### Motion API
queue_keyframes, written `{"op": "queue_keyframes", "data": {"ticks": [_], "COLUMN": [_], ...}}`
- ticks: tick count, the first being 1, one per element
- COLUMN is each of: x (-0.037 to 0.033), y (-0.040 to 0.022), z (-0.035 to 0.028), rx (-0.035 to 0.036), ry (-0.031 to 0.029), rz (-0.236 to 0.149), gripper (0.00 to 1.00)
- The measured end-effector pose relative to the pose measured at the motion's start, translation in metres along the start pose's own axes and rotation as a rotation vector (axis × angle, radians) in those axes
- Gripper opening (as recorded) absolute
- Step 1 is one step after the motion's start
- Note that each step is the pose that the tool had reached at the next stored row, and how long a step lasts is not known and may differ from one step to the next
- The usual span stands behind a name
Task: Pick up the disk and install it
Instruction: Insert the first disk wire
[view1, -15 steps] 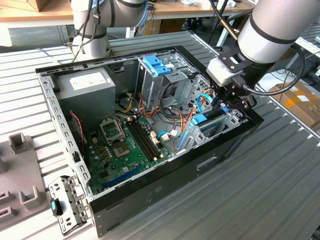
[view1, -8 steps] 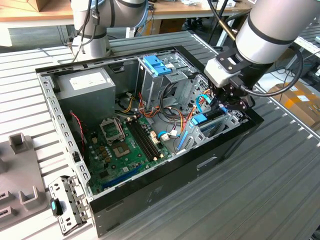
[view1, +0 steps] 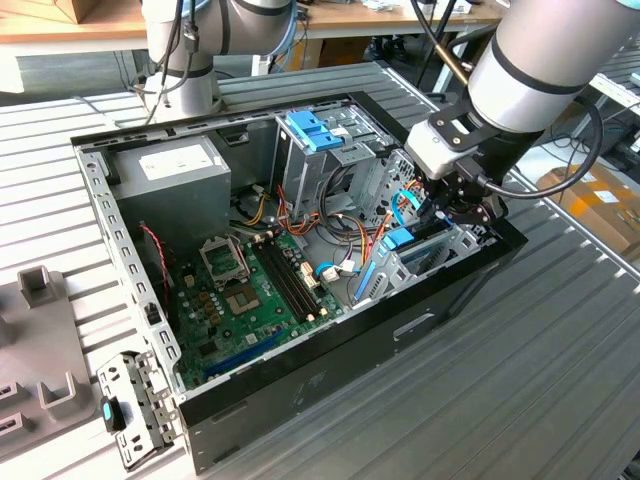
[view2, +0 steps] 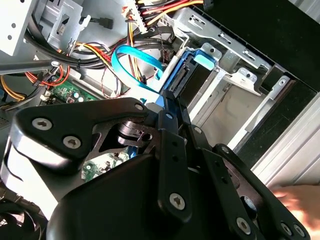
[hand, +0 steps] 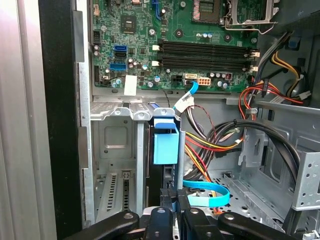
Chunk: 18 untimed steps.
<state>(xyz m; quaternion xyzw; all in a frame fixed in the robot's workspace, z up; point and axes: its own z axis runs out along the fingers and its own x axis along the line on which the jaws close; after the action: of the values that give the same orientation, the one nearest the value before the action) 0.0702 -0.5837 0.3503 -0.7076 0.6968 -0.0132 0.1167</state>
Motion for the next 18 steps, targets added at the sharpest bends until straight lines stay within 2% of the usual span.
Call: {"op": "queue_keyframes", "data": {"ticks": [18], "x": [-0.0003], "y": [0.0010], "z": [0.0034], "rx": [0.0000], "ry": [0.0004], "rz": [0.000], "gripper": [0.16]}}
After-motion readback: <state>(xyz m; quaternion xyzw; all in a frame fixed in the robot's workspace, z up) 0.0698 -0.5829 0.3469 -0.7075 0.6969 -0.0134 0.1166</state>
